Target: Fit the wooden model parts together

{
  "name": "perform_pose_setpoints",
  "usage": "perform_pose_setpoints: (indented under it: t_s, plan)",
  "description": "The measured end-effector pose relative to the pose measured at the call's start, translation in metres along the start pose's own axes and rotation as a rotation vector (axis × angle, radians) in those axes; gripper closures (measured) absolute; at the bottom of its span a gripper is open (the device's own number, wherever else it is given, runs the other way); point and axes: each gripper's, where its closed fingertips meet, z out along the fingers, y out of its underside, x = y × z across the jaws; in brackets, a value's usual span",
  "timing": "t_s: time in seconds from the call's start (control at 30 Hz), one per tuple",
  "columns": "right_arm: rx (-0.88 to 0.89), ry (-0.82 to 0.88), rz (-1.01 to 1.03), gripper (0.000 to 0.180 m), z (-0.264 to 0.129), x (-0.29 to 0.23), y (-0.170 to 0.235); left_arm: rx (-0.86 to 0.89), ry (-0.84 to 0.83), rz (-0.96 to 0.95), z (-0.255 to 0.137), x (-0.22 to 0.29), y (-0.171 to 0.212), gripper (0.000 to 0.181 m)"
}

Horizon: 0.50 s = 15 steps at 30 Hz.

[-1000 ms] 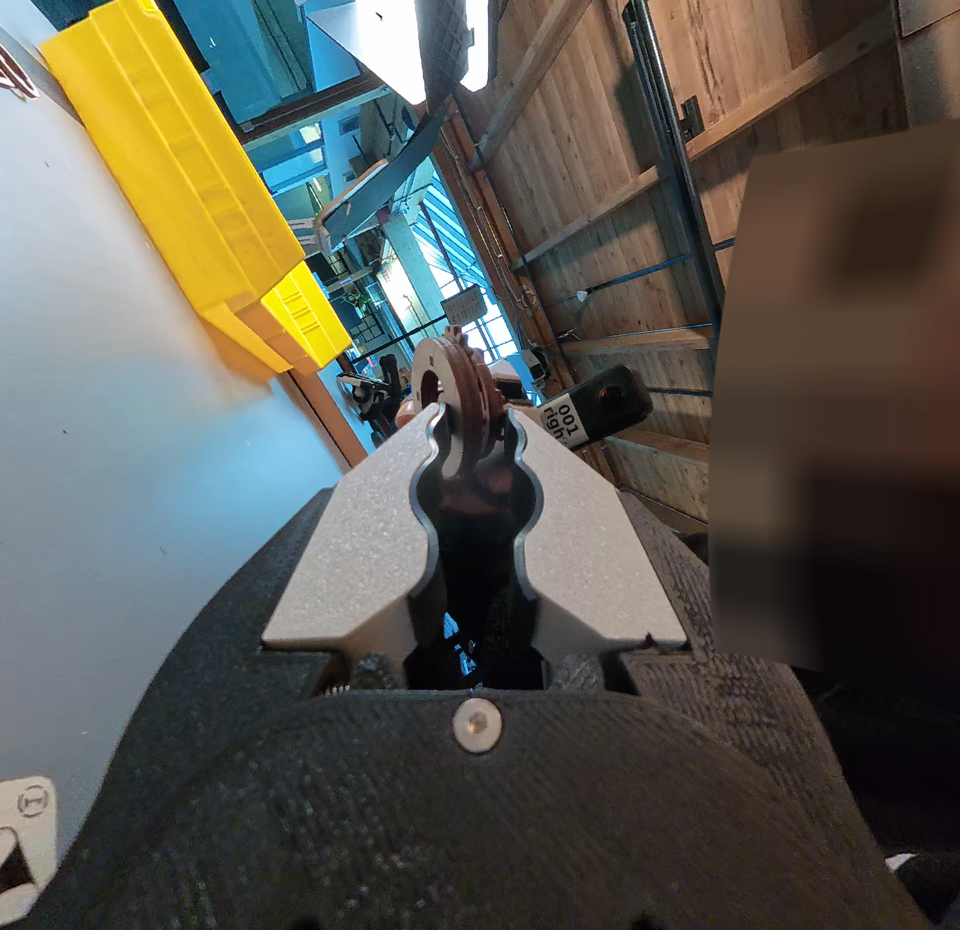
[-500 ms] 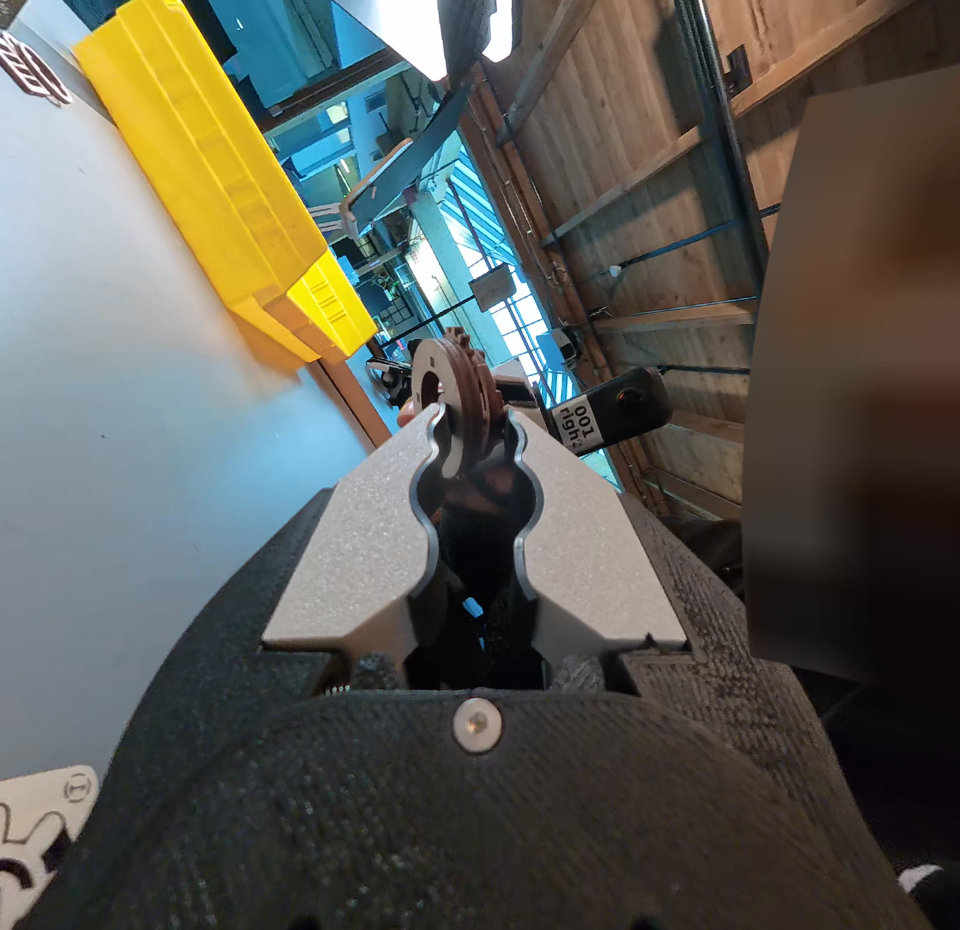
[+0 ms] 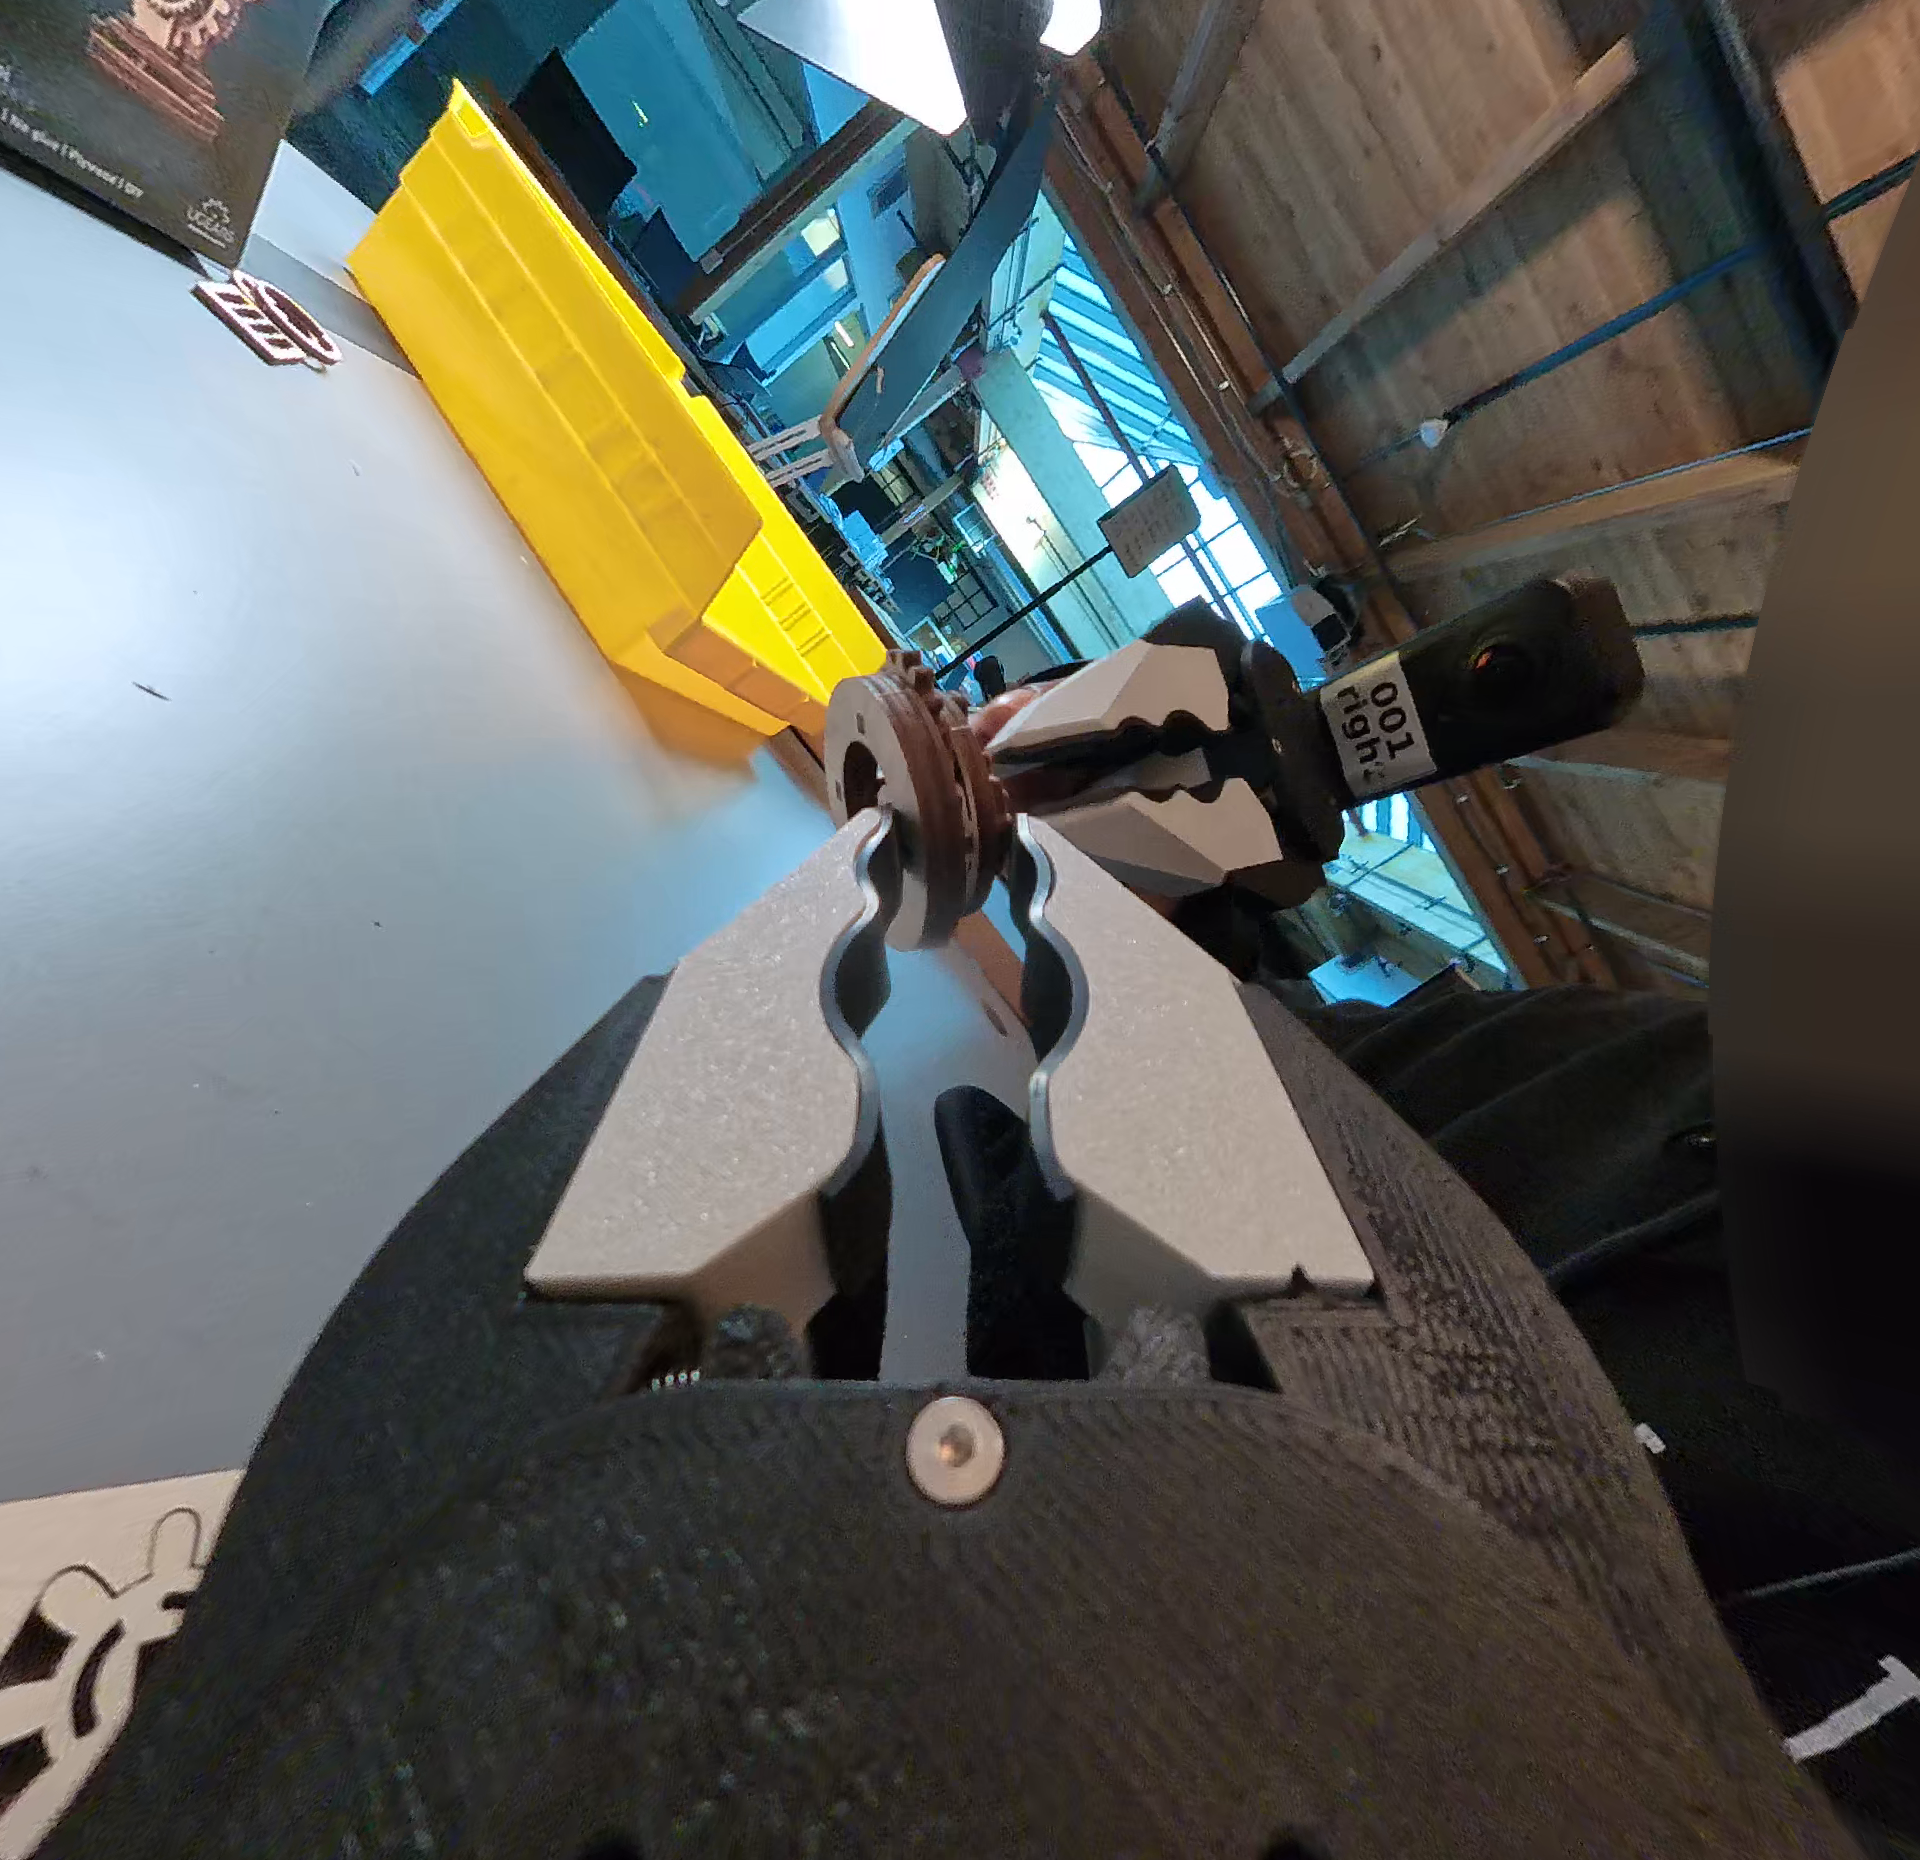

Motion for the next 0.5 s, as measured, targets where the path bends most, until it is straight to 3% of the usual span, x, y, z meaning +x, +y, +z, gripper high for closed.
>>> perform_pose_setpoints:
  t_s: [0.33, 0.5]
  plan:
    - [-0.103, -0.015, -0.046, 0.174, 0.008, -0.007, 0.014, -0.073, -0.098, 0.155, -0.002, -0.005, 0.005, 0.162]
    - [-0.056, 0.031, -0.043, 0.174, 0.010, -0.007, 0.015, -0.103, -0.097, 0.166, -0.002, -0.007, 0.007, 0.162]
